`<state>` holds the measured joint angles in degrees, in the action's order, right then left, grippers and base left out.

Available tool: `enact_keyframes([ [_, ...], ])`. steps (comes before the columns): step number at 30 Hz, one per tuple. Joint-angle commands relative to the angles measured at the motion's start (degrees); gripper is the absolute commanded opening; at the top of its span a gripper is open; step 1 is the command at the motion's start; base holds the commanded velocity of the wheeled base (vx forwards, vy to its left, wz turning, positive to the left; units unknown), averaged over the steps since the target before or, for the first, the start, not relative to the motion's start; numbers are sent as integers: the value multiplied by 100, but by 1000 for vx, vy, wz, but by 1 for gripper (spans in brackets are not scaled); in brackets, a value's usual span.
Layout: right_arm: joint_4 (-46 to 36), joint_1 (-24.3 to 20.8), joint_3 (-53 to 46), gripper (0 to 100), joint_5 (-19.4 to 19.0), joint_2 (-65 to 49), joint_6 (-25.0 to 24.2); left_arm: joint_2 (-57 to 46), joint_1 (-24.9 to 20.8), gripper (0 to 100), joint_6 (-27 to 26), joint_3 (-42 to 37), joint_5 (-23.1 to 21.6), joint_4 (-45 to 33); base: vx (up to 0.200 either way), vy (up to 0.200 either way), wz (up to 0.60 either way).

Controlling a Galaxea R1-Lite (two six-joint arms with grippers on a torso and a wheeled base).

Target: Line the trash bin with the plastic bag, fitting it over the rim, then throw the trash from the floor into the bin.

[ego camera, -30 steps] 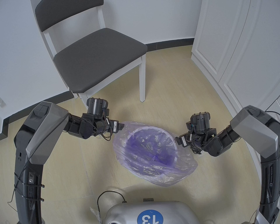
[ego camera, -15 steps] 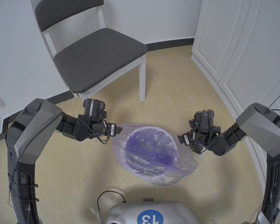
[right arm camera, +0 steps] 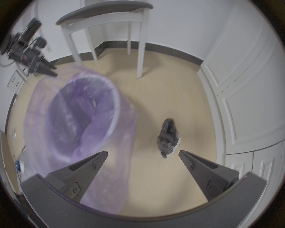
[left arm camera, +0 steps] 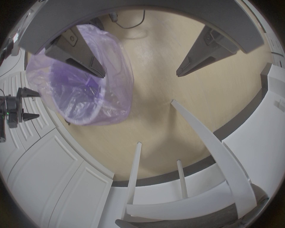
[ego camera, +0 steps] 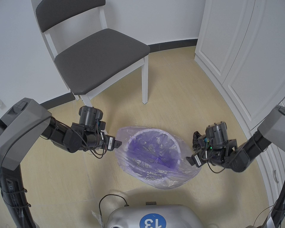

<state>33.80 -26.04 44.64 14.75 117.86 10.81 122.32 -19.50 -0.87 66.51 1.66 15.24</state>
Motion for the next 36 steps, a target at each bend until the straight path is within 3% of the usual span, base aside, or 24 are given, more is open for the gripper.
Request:
enact_keyframes([
  [1, 654, -463, -993, 100, 2, -88, 35, -138, -115, 100, -10, -877, -8, 533, 0, 0, 0],
  [9, 1005, -806, -1731, 100, 54, -61, 44, -367, -18, 100, -124, -1782, -43, 840, 0, 0, 0],
  [17, 1612, -903, -1880, 100, 72, 659, 17, -68, -18, 100, -116, -1940, -219, 1227, 0, 0, 0],
  [24, 2253, -718, -1863, 100, 72, 1477, 44, 477, 96, 100, -203, -1844, -236, 1579, 0, 0, 0],
  [36, 2227, 73, -1124, 100, 10, 1749, 88, 1189, 263, 100, -318, -973, -280, 1544, 0, 0, 0],
])
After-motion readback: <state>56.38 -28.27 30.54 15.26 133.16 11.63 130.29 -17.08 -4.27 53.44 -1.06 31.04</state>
